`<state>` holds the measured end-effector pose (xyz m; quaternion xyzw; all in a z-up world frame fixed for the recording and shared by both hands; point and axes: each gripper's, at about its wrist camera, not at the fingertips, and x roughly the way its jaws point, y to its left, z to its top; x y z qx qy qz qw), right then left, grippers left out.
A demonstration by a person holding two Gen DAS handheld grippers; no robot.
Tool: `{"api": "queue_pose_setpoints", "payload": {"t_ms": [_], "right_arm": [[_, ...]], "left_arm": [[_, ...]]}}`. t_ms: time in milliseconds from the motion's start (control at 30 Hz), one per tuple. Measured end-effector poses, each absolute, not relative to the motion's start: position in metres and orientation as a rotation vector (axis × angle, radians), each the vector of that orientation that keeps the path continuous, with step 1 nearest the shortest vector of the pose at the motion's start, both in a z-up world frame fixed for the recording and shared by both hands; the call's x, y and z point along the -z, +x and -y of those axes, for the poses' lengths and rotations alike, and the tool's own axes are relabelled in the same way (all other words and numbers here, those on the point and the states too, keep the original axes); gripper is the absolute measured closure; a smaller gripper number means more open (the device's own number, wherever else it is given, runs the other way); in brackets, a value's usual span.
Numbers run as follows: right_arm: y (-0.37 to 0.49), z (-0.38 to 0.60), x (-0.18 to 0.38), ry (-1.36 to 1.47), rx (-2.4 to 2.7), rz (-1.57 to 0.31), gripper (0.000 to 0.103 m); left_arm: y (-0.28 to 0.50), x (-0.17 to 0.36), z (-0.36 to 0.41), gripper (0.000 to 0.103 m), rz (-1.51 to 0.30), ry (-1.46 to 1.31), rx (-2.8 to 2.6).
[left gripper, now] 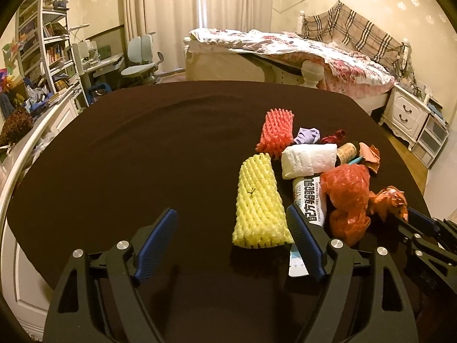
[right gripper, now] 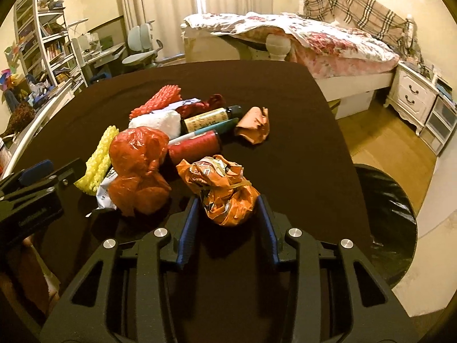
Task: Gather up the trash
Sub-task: 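Move the right gripper to the orange crumpled wrapper while the left gripper reaches the yellow foam net, then close the right gripper on the orange wrapper while the left gripper grasps the yellow foam net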
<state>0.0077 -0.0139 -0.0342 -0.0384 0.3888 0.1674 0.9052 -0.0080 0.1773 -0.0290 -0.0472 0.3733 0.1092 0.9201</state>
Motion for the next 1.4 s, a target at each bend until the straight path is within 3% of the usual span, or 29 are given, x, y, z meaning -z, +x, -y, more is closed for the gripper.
{"api": "queue_pose_setpoints", "payload": {"t_ms": [133,200,433,533,1400], "right_arm": [[0.010,0.018,0.033,-0.072,-0.341,-0.801,0.064],[0.010,0.018,0.034,-0.071,-0.342,-0.801,0.064],[0.009,0.021,0.032,-0.062,-0.344,-0.797,0.065],[0.007,0.021,0.032,-0.060,-0.344,-0.793,0.065],[-0.008,0.072,0.002,-0.014,-0.236,-0.691,0.066]], "left_arm": [[0.000,0.040,-0.178,0.024,-0.803,-0.101,-0.216],[0.002,0.045,-0.182,0.030,-0.825,-0.128,-0.204],[-0.004,0.050,-0.188,0.067,-0.826,-0.209,-0.101],[-0.009,0.047,-0.186,0.072,-0.814,-0.199,-0.106],[-0.026,-0.018,-0.138,0.077,-0.664,-0.170,-0.020]]}}
